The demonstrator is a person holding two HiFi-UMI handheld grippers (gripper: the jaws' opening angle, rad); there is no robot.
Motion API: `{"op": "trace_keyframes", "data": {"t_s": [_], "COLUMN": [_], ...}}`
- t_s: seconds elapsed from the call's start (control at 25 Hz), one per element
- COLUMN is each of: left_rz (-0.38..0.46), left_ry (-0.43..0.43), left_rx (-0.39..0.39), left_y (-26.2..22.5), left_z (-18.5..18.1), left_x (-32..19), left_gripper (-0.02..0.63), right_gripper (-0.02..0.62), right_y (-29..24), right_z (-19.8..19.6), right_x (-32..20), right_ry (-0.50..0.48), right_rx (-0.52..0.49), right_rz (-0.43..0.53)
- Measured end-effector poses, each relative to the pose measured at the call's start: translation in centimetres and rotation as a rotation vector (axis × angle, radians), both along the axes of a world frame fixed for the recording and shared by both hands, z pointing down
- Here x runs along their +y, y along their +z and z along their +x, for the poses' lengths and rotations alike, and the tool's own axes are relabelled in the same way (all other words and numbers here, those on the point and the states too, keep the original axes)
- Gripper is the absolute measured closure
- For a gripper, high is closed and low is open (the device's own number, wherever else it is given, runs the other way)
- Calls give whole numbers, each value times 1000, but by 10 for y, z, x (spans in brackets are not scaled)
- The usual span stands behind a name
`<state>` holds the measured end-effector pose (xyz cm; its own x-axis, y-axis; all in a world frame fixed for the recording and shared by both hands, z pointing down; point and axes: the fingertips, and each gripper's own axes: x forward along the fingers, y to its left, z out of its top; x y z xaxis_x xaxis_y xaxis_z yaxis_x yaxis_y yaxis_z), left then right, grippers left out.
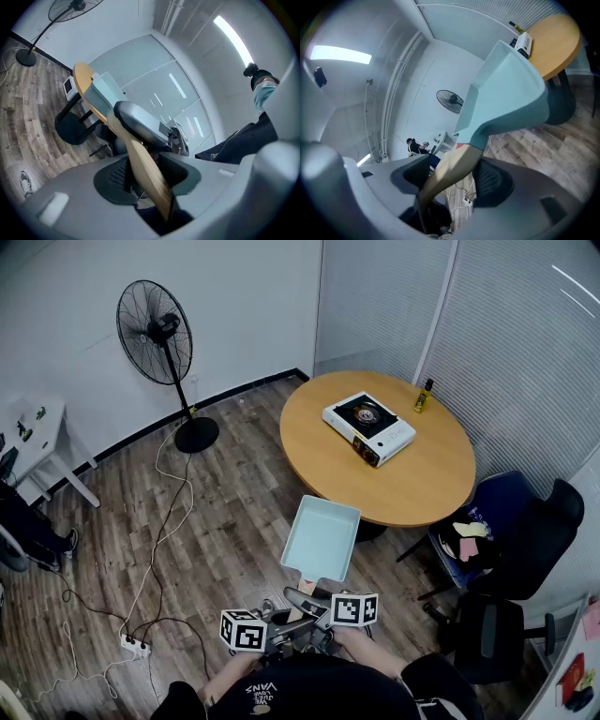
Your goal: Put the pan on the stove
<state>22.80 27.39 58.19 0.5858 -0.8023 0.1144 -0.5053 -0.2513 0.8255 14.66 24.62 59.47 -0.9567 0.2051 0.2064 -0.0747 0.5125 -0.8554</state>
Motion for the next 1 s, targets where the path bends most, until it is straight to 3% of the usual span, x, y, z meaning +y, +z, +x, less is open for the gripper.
{"op": "trace_keyframes", "data": {"t_s": [0.56,1.0], "left_rz": [13,8], "left_ry": [-18,11], "left_rx": [-14,-18], "left_y": [-2,-7], "left_z": [12,-17], "left_x": [8,-32], "left_gripper": [453,453], "right_gripper": [330,330], "right_y": [-4,-8], "right_z": [12,-17], "right_x": [10,-33], "right_ry": [-6,34], "right_rx": [-24,-25], "right_rz": [-10,-11]}}
